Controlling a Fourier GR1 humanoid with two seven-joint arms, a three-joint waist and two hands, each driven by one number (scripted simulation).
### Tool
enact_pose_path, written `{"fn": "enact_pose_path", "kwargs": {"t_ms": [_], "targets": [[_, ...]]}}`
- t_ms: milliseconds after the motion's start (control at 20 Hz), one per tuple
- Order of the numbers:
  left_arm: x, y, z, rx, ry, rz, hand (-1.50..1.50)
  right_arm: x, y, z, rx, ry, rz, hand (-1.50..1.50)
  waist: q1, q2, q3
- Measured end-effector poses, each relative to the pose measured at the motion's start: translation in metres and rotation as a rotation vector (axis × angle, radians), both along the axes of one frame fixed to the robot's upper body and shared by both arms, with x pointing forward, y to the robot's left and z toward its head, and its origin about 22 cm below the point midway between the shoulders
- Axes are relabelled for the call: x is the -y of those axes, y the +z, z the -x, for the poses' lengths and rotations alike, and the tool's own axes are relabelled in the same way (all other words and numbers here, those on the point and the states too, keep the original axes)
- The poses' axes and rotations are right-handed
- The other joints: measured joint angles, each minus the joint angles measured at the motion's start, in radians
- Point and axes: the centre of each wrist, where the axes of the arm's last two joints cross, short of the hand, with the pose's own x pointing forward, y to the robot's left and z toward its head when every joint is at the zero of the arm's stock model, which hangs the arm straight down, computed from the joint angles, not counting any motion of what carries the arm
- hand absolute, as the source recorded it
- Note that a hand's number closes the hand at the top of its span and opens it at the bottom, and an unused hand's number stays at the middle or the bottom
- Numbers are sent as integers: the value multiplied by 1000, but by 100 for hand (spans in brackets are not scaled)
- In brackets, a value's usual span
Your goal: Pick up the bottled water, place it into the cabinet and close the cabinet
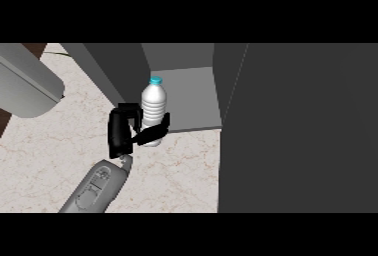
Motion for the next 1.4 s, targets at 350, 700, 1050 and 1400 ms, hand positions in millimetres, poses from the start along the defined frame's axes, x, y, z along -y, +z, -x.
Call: {"fn": "enact_pose_path", "kwargs": {"t_ms": [350, 700, 1050, 1400], "targets": [[0, -3, 0, 35, 21, -105, -150, 1, -2, 1, -5, 1, -5, -150, 0, -3, 2], [0, -4, 2, 47, 22, -147, -150, -2, 0, -1, 2, 9, 0, -150, -6, 1, 4], [5, -3, 4, 31, -6, -131, -150, -1, 2, -2, 5, 8, 0, -150, -5, 5, 2], [4, 3, 4, 24, -96, -17, -150, 1, -2, -2, 15, -2, 6, -150, 12, 11, -5]]}}
